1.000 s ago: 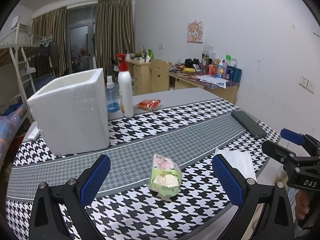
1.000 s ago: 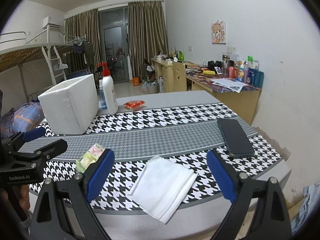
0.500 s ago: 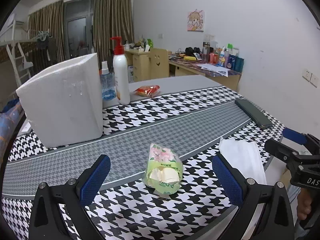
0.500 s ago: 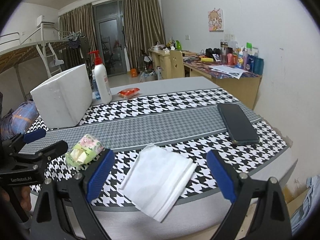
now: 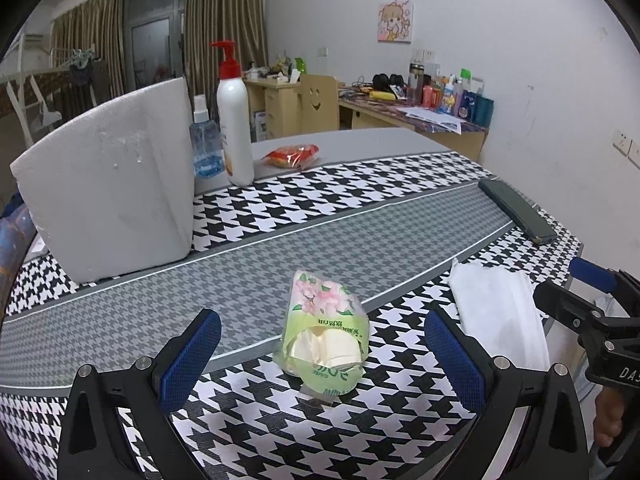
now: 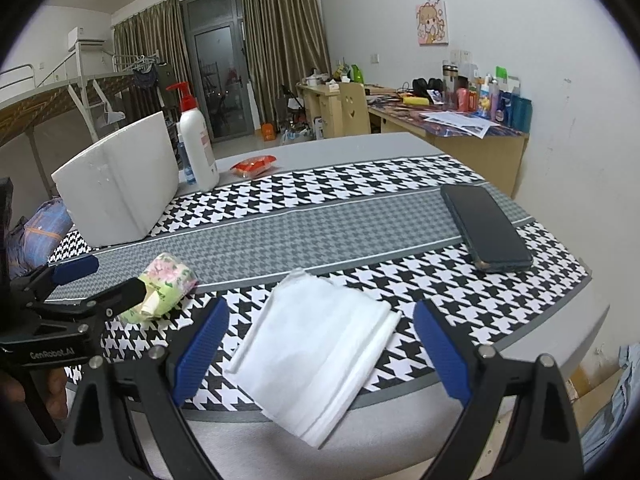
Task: Organize soft objects
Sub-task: 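Lower the left gripper onto the green tissue pack while the right gripper approaches the white cloth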
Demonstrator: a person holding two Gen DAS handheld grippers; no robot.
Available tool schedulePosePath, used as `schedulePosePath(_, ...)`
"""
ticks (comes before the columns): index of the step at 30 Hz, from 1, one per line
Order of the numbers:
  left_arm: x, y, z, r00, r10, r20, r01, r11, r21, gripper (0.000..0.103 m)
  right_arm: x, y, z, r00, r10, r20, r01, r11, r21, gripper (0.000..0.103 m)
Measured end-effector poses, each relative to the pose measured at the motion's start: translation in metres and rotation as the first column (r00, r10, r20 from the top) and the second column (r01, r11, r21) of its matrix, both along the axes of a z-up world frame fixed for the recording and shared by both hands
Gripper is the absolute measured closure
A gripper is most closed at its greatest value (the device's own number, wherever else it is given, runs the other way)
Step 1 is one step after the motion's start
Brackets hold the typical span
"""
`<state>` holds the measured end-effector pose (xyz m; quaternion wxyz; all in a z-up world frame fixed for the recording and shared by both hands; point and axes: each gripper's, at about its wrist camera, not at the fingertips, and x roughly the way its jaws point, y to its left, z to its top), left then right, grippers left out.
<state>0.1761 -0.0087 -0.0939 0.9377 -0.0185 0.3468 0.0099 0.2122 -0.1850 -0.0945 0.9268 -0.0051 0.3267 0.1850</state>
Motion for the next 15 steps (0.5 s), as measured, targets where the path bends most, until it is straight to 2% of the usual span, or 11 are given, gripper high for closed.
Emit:
schedulePosePath(11,0.014,-0.001,-0.012,0.999,0.002,-0.049,-0.001,1.000,0.012,0.001,0.008,-0.002,-0.010,0.999,-0.003,-0.034,0.003,1.000,0.003,0.007)
schedulePosePath(15,0.018,-0.001,-0.016,0.998,-0.003,-0.064,0.004,1.000,0.010,0.008,0.010,0.000,-0.016,0.999,-0.001,-0.052,0.000,1.000,-0.003,0.007)
